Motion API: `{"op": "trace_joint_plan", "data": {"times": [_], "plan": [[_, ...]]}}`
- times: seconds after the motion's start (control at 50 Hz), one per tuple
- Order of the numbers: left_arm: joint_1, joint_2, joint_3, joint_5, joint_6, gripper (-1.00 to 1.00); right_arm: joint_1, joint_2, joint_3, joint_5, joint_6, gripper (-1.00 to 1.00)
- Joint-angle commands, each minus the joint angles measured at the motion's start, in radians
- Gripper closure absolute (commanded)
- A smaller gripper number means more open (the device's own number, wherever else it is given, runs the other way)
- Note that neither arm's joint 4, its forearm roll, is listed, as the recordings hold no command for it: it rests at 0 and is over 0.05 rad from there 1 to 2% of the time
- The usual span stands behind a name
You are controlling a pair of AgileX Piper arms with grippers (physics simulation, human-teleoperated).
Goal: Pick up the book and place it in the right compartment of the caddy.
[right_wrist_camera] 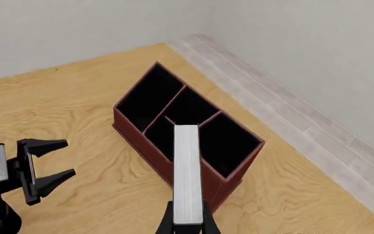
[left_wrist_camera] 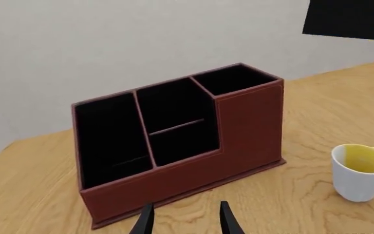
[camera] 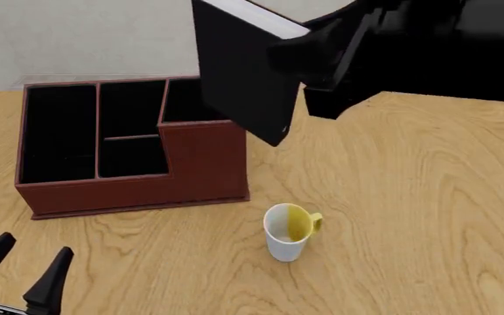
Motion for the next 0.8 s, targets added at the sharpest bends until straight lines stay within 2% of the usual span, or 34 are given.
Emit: {"op": "trace_joint_plan", "data": {"times": [0.02,0.12,0.32,0.8], "plan": [[-0.018,0.0,0.002,-0.007,0.006,-1.0,-0.05,0.088,-0.185,0.077,0.069,1.0],[-0.031,0.0,0.006,-0.012,0.016,-1.0,-0.067,0.139,-0.235,0.075,0.093,1.0],[-0.036,0.0,-0.006,-0.003,0.029,-1.0,-0.079,0.212,-0.296,0.06,0.102,1.0],[-0.044,0.0,0.006,-0.013,0.042,-1.0,-0.087,0.421,-0.446,0.01,0.088,1.0]]}}
